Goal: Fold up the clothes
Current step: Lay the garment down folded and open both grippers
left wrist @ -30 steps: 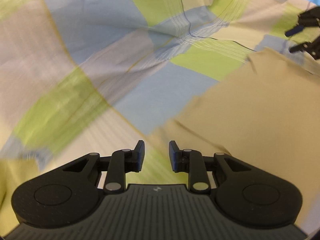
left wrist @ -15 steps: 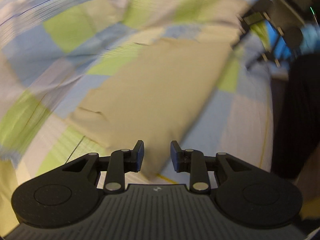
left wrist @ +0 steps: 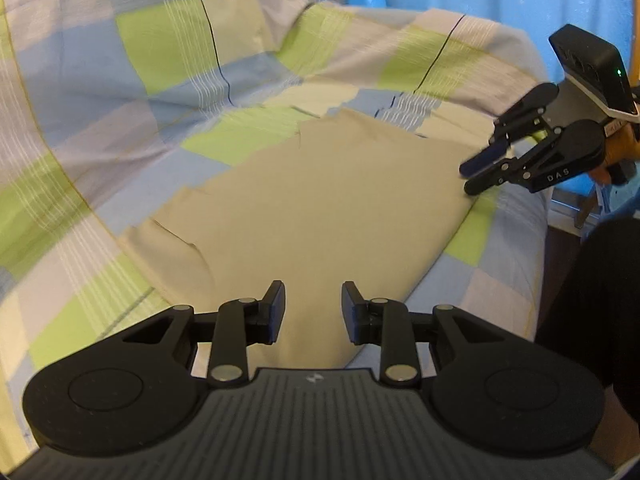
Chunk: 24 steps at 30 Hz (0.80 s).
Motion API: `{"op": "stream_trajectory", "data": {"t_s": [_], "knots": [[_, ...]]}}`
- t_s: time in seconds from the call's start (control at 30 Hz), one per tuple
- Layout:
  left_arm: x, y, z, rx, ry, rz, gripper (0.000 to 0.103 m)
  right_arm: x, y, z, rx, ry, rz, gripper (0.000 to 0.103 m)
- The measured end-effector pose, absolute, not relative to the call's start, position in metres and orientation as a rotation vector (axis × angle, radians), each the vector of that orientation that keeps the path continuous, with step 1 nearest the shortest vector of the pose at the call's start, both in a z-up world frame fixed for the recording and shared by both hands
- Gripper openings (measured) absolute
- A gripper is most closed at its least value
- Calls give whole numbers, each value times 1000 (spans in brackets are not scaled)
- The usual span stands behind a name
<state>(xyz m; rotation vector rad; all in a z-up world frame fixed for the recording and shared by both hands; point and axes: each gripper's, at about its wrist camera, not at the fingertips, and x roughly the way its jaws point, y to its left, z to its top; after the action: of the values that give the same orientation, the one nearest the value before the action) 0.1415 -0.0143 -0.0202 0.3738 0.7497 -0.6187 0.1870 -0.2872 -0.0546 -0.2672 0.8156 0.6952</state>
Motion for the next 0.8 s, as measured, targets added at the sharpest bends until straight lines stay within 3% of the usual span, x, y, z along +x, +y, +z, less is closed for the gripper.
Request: {"op": "stream_trajectory", "data": {"t_s": [0.17,0.23,0.37,0.43,0.47,0.63,0.7,0.8], "knots": [[139,12,-36,358,812,-564,26,186,-325,-55,-225,871,610,0],[136,20,-31,361,810,-539,26,187,-333,-45,-181,839,601,1],[141,19,-16,340,749,-510,26,217,-325,-21,-1,735,623,7],[150,10,-11,318,719,-518,25,243,-311,-18,40,715,620,18],[154,4,-8,312,704,-526,25,259,-303,-19,42,712,621,22],[168,-33,-13,305,663,-585,25,335,-279,-37,-12,732,610,25],[170,-47,-19,304,655,-606,25,361,-271,-45,-43,743,608,40],[174,-60,-33,305,665,-625,25,394,-260,-61,-104,778,596,43]]}}
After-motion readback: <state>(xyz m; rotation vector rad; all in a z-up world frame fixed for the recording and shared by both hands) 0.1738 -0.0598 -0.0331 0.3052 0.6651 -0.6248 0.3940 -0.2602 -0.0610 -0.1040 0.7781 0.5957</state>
